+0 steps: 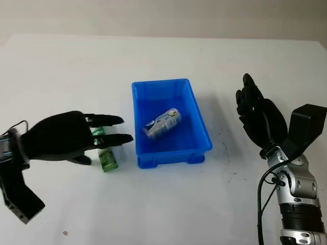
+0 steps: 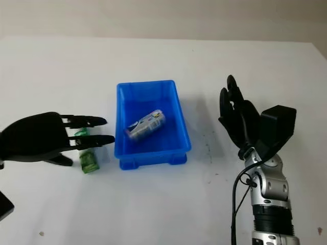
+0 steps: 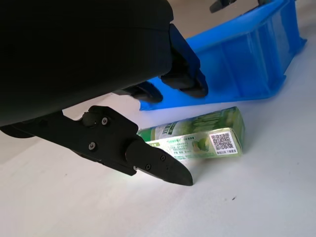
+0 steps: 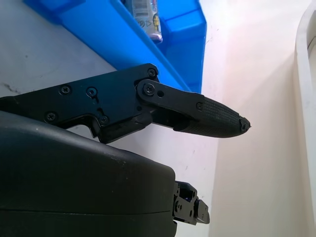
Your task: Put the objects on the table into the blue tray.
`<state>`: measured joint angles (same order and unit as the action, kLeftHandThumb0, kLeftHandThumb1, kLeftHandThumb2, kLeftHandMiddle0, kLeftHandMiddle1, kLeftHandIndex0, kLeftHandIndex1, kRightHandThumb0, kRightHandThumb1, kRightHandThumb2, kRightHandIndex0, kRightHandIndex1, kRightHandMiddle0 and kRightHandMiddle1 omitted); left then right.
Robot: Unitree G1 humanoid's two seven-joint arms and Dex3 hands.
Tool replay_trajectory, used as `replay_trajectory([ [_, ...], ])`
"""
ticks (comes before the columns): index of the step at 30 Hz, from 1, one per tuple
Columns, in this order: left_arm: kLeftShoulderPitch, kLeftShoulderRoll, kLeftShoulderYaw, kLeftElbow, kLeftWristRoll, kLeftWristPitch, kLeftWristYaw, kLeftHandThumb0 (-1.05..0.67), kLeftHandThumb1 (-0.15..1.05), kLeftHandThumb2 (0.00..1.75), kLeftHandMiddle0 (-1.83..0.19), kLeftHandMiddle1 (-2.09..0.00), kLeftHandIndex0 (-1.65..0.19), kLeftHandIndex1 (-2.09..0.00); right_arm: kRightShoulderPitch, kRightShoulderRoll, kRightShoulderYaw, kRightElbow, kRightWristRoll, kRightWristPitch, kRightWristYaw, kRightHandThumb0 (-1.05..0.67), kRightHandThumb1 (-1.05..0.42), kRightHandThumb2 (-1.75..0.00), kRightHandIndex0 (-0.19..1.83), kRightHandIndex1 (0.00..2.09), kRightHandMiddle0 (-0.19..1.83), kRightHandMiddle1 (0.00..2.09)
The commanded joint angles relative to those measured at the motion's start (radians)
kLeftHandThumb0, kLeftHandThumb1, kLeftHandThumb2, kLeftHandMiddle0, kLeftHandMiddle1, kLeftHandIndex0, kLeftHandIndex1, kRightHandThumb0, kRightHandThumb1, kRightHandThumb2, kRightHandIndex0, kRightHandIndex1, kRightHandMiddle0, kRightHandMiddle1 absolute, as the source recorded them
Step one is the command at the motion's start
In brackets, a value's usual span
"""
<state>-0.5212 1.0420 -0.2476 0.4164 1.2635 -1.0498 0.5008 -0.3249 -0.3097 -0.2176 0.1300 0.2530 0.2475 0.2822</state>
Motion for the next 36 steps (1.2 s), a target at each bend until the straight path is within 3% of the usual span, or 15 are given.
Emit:
replay_trajectory([
  [1, -0.027, -0.034, -0.086, 0.025, 0.06, 0.021, 0.078, -0.11, 1.04, 0.09, -0.36, -0.98, -0.44, -0.47, 0.002, -0.008, -0.009, -0.027, 0.006, 0.007, -0.002, -0.73, -1.05, -0.67, -0.19, 0.0, -0.19, 0.0],
  [2, -0.04, -0.032, -0.112, 0.026, 0.091, 0.037, 0.113, -0.17, 1.03, 0.07, -0.3, -1.51, -0.33, -0.83, 0.003, -0.008, -0.008, -0.028, 0.006, 0.008, -0.001, -0.73, -1.05, -0.67, -0.19, 0.0, -0.19, 0.0],
  [4, -0.06, -0.024, -0.156, 0.034, 0.13, 0.064, 0.168, -0.2, 1.02, 0.06, -0.37, -1.86, -0.29, -1.32, 0.005, -0.01, -0.008, -0.03, 0.005, 0.009, 0.002, -0.74, -1.05, -0.67, -0.19, 0.0, -0.19, 0.0],
  [7, -0.078, -0.009, -0.204, 0.042, 0.161, 0.099, 0.217, -0.16, 1.03, 0.06, -0.48, -2.03, -0.33, -1.76, 0.006, -0.011, -0.008, -0.031, 0.005, 0.008, 0.006, -0.74, -1.05, -0.67, -0.19, 0.0, -0.19, 0.0],
  [10, -0.085, 0.0, -0.232, 0.058, 0.158, 0.126, 0.24, -0.15, 1.04, 0.06, -0.59, -2.09, -0.34, -1.99, 0.003, -0.01, -0.011, -0.023, 0.011, 0.005, 0.015, -0.74, -1.05, -0.67, -0.19, 0.0, -0.19, 0.0],
  [11, -0.08, 0.001, -0.23, 0.064, 0.138, 0.133, 0.227, -0.27, 1.04, 0.06, -0.74, -2.09, -0.38, -2.05, 0.002, -0.01, -0.012, -0.022, 0.013, 0.006, 0.018, -0.73, -1.05, -0.67, -0.19, 0.0, -0.19, 0.0],
  [14, -0.065, 0.011, -0.217, 0.057, 0.062, 0.156, 0.115, -0.48, 1.04, 0.11, -1.08, -2.09, -0.51, -2.09, -0.004, -0.009, -0.011, -0.015, 0.013, 0.005, 0.021, -0.73, -1.05, -0.67, -0.19, 0.0, -0.19, 0.0],
  [18, -0.025, 0.027, -0.152, 0.008, -0.076, 0.234, -0.067, -0.58, 1.05, 0.24, -1.26, -2.09, -0.57, -2.09, -0.013, -0.01, -0.007, -0.01, 0.007, 0.009, 0.016, -0.74, -1.05, -0.67, -0.19, 0.0, -0.19, 0.0],
  [23, -0.075, 0.047, -0.061, -0.002, -0.183, 0.321, -0.152, -0.53, 1.05, 0.27, -1.1, -2.09, -0.39, -2.09, -0.027, -0.004, -0.009, 0.008, 0.012, -0.001, 0.016, -0.73, -1.05, -0.67, -0.19, 0.0, -0.19, 0.0],
  [25, -0.121, 0.047, -0.028, 0.013, -0.185, 0.371, -0.125, -0.53, 1.04, 0.15, -0.91, -2.09, -0.36, -1.8, -0.033, -0.004, -0.007, 0.013, 0.008, -0.003, 0.013, -0.74, -1.05, -0.66, -0.19, 0.0, -0.19, 0.0],
  [27, -0.155, 0.045, 0.002, 0.008, -0.187, 0.434, -0.122, -0.53, 1.05, 0.18, -0.79, -2.09, -0.29, -2.02, -0.037, -0.004, -0.006, 0.017, 0.003, -0.009, 0.011, -0.75, -1.05, -0.64, -0.19, 0.0, -0.19, 0.0],
  [29, -0.21, 0.042, 0.031, 0.002, -0.207, 0.459, -0.115, -0.51, 1.04, 0.15, -0.72, -2.09, -0.28, -2.07, -0.042, -0.003, -0.004, 0.022, 0.0, -0.013, 0.008, -0.75, -1.05, -0.64, -0.19, 0.0, -0.19, 0.0],
  [32, -0.284, 0.03, 0.068, -0.017, -0.262, 0.475, -0.136, -0.55, 1.05, 0.14, -0.77, -2.09, -0.39, -2.09, -0.045, -0.003, -0.002, 0.026, -0.004, -0.017, 0.008, -0.76, -1.05, -0.64, -0.19, 0.0, -0.19, 0.0],
  [33, -0.302, 0.013, 0.078, -0.033, -0.277, 0.494, -0.141, -0.56, 1.04, 0.11, -0.79, -2.09, -0.4, -1.88, -0.046, -0.001, -0.003, 0.028, -0.003, -0.019, 0.007, -0.76, -1.05, -0.63, -0.19, 0.0, -0.19, 0.0],
  [36, -0.34, -0.03, 0.091, -0.083, -0.307, 0.535, -0.168, -0.61, 1.05, 0.09, -0.91, -2.09, -0.56, -2.07, -0.047, 0.006, -0.007, 0.026, 0.003, -0.019, 0.005, -0.75, -1.05, -0.62, -0.19, 0.0, -0.19, 0.0],
])
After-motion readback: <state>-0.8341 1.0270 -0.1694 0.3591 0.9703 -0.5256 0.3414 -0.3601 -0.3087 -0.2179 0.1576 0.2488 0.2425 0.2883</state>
